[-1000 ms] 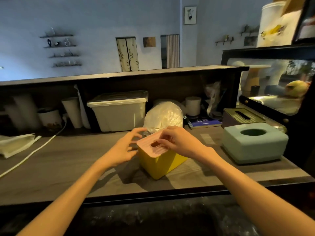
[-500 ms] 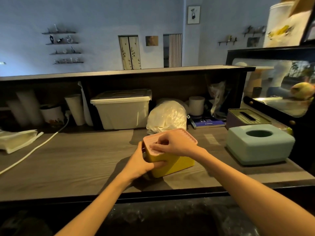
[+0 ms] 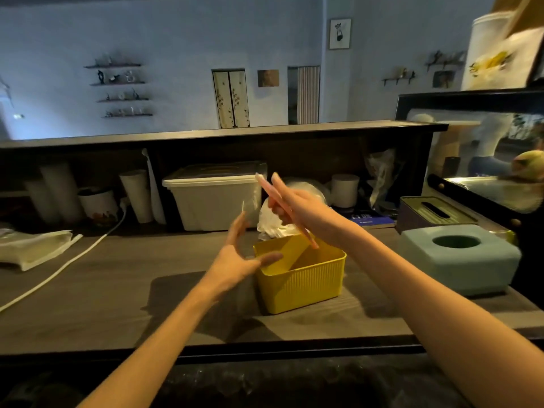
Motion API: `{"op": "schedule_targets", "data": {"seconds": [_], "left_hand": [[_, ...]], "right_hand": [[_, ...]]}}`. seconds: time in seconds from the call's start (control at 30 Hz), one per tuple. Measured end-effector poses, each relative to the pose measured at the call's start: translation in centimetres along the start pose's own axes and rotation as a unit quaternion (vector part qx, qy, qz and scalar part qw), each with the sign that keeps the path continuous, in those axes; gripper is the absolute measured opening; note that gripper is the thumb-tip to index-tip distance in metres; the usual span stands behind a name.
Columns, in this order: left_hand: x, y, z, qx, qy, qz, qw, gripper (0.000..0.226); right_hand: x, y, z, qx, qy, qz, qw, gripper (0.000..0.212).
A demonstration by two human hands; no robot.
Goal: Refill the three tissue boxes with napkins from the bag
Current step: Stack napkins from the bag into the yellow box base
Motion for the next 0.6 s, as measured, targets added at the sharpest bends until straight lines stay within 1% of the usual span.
{"op": "schedule_targets", "data": {"seconds": [0.07,0.13,0.17,0.2,0.23,0.3,0.33,0.4,0.43,0.5,0.57,0.6], "left_hand": [[-0.7,0.9,-3.1,-0.013,-0.055,-0.024,0.998,0.126],[-1.4,1.3,-5.1,-0.031,-0.079,-0.032,0.996,0.116],[-1.7,1.4,-5.9,-0.039,-0.087,-0.036,0.995,0.111],[-2.0,1.7,-6.4,-0.047,-0.094,-0.042,0.994,0.107],[-2.2,2.2,-6.7,-0.056,-0.099,-0.045,0.992,0.107],[-2.5,3.4,-6.3,-0.086,-0.089,-0.036,0.992,0.111],[-2.7,4.2,-5.4,-0.109,-0.075,-0.026,0.991,0.112],[-3.2,5.9,-2.8,-0.152,-0.035,-0.014,0.988,0.109],[-3.4,6.7,-1.2,-0.164,-0.009,-0.018,0.986,0.109],[-3.8,8.4,2.4,-0.184,0.055,-0.032,0.981,0.103],[-3.8,9.6,5.8,-0.229,0.117,-0.022,0.966,0.088],[-3.9,10.2,7.4,-0.273,0.14,-0.015,0.952,0.095]], "right_hand": [[-0.6,-0.6,1.2,-0.144,-0.028,0.017,0.989,0.069],[-0.9,-1.9,2.4,-0.279,-0.024,0.062,0.958,0.067],[-1.2,-2.3,2.7,-0.319,-0.02,0.073,0.945,0.064],[-1.4,-2.5,2.8,-0.337,-0.021,0.068,0.939,0.062],[-1.6,-2.4,2.5,-0.334,-0.021,0.052,0.941,0.06],[-1.7,-1.4,1.7,-0.284,-0.012,0.017,0.958,0.049],[-1.7,-0.7,0.9,-0.231,-0.007,0.003,0.973,0.044],[-1.6,1.0,-1.1,-0.063,0.002,-0.026,0.998,0.04],[-1.5,2.0,-2.4,0.031,0.008,-0.046,0.998,0.039],[-1.1,3.9,-5.1,0.175,0.015,-0.082,0.981,0.038],[-0.9,5.3,-7.7,0.255,-0.007,-0.076,0.964,0.042],[-0.8,5.7,-8.7,0.28,-0.028,-0.058,0.958,0.045]]}}
Point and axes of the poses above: each hand's wrist, its own x-axis away from the middle knuckle, its own y-axis out of the back of the hand, z = x × y, the point moved 7 cm from there along -x, towards the middle knuckle, and after that the axes turned 3 degrees about -y, right-handed, at the moved point
